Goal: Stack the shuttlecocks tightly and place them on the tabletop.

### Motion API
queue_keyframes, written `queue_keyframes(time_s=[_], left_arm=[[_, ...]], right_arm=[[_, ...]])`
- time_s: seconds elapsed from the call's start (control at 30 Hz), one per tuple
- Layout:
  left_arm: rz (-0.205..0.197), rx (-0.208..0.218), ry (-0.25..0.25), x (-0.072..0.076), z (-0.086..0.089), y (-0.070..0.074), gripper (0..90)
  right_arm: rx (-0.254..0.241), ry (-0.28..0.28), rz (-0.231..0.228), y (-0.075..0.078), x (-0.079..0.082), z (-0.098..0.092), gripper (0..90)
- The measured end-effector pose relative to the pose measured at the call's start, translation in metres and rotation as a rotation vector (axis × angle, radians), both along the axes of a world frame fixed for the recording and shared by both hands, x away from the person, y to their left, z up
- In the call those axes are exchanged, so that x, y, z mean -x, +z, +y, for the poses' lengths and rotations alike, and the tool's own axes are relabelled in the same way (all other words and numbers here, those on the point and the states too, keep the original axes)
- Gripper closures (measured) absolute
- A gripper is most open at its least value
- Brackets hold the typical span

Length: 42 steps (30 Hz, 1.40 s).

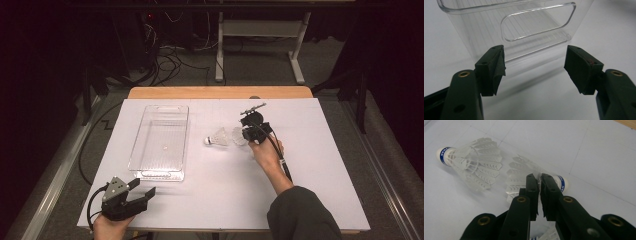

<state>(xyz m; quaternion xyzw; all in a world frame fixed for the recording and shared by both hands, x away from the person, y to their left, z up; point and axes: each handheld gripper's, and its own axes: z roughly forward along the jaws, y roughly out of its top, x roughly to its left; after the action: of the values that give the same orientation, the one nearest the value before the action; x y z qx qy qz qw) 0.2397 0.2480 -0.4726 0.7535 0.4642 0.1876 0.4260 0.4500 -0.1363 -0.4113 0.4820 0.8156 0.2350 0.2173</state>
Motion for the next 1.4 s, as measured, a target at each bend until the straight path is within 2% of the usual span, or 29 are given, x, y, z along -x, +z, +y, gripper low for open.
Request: queue_keyframes(time_s=[0.33,0.73,1.03,1.4], left_arm=[[0.003,0.001,-0.004,-0.001,-0.001,0.000,34.0],[0.005,0.000,-0.007,-0.001,-0.001,-0.001,34.0],[0.011,-0.009,-0.009,-0.001,-0.001,-0.001,34.1],[0.013,-0.005,-0.009,-0.002,-0.001,-0.001,34.1]], right_arm=[[0.002,-0.015,-0.010,0.003,0.001,-0.006,89.8],[-0.012,-0.021,-0.007,0.005,0.000,-0.010,90.0],[-0.040,-0.021,-0.008,0.008,0.001,-0.013,90.0],[-0.086,0.017,-0.002,0.013,0.005,-0.012,90.0]])
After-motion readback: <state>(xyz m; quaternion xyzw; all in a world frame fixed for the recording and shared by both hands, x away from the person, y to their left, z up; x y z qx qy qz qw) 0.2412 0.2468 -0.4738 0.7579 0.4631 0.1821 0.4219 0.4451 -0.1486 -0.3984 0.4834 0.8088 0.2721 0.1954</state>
